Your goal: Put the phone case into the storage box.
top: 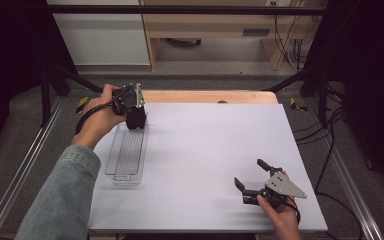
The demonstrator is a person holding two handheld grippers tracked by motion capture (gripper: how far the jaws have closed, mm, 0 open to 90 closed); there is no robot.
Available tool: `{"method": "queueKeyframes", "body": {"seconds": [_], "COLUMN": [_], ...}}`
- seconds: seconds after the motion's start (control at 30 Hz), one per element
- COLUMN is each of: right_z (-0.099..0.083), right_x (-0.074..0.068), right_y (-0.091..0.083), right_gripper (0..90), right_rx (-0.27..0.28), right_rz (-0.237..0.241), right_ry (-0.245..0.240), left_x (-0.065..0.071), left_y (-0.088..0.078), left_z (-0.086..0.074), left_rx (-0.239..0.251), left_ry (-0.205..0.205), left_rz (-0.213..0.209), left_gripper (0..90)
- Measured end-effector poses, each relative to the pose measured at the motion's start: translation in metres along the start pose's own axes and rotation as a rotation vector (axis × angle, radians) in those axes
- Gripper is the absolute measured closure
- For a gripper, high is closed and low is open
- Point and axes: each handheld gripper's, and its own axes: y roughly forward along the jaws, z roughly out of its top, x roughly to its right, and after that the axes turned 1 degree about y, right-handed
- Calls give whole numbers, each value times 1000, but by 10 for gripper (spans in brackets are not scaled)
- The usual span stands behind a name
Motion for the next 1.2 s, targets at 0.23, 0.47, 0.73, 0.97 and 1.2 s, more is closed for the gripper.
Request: {"method": "queueKeyframes", "body": {"seconds": [0.23, 0.47, 0.73, 0.97, 1.2], "right_z": [0, 0, 0, 0, 1], "right_x": [0, 0, 0, 0, 0], "right_y": [0, 0, 0, 0, 0], "right_gripper": [30, 30, 30, 29, 29], "right_rx": [-1, 0, 1, 0, 2], "right_rz": [1, 0, -1, -1, -1], "right_ry": [2, 0, 0, -1, 0], "left_x": [-8, -12, -9, -6, -4], "left_y": [-4, -10, -11, -11, -8], "left_z": [0, -3, -3, -1, -2], "left_rx": [41, 72, 73, 67, 48], "left_ry": [-99, -215, -253, -268, -280], "left_rz": [45, 57, 42, 30, 17], "left_gripper": [559, 432, 342, 290, 253]}}
